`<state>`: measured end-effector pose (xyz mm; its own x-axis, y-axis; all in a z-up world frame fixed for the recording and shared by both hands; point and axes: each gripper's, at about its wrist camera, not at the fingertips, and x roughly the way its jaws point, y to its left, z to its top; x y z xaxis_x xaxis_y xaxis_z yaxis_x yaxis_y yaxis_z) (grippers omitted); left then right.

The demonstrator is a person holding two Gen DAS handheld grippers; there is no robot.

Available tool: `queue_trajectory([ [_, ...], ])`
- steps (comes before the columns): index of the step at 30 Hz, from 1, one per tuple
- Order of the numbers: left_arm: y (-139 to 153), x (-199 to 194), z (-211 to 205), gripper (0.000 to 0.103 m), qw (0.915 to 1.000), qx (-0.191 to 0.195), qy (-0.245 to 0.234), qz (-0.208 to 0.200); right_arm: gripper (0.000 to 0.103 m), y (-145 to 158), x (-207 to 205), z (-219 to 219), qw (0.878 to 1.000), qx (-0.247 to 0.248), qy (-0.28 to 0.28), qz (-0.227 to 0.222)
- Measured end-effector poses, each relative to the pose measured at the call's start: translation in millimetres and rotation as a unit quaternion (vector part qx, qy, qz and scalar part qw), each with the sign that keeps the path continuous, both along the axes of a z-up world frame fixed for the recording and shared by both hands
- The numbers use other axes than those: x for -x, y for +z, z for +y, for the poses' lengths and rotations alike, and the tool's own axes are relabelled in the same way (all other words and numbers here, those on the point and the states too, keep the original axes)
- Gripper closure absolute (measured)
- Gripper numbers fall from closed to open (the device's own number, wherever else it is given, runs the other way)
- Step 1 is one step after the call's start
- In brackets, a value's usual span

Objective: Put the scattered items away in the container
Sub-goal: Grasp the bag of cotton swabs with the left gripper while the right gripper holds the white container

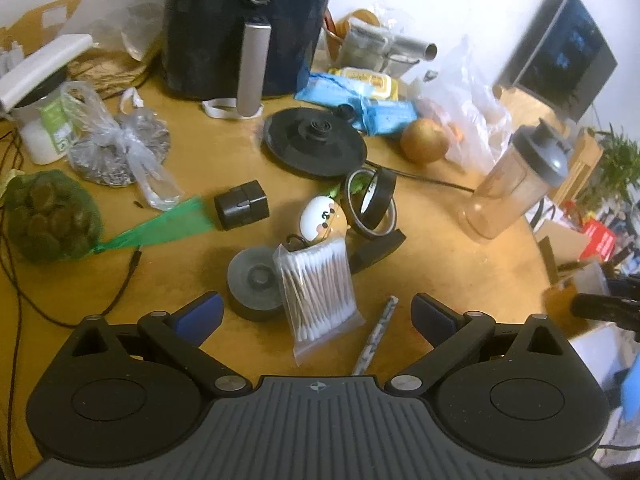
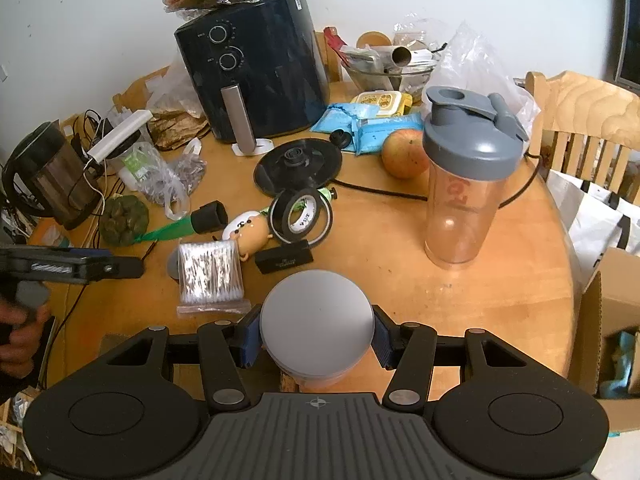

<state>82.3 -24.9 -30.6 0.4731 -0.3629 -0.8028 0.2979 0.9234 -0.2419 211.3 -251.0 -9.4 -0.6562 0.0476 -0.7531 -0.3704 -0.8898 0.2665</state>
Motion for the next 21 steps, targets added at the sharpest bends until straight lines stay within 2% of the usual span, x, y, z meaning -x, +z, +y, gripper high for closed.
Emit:
queue_trajectory([
  [5, -12, -12, -7, 0.001, 0.9997, -0.008, -0.022, 0.005, 0.046, -3, -7, 2, 1.000, 0.002, -0.004, -0.007],
  [12, -27, -28, -12, 0.002, 0.9995, -0.015, -0.027, 0.012, 0.046, -6, -17, 3, 1.000, 0.004, -0.003, -0.015],
  [13, -29, -30, -12, 0.009, 0.9994, -0.015, -0.029, 0.013, 0.046, -6, -18, 3, 1.000, 0.005, -0.004, -0.015],
  [14, -31, -32, -12, 0.020, 0.9993, -0.016, -0.030, 0.015, 0.046, -6, -18, 3, 1.000, 0.005, -0.005, -0.016],
  [21, -45, -43, -12, 0.020, 0.9989, -0.022, -0.030, 0.030, 0.046, -9, -27, 4, 1.000, 0.008, -0.010, -0.019],
])
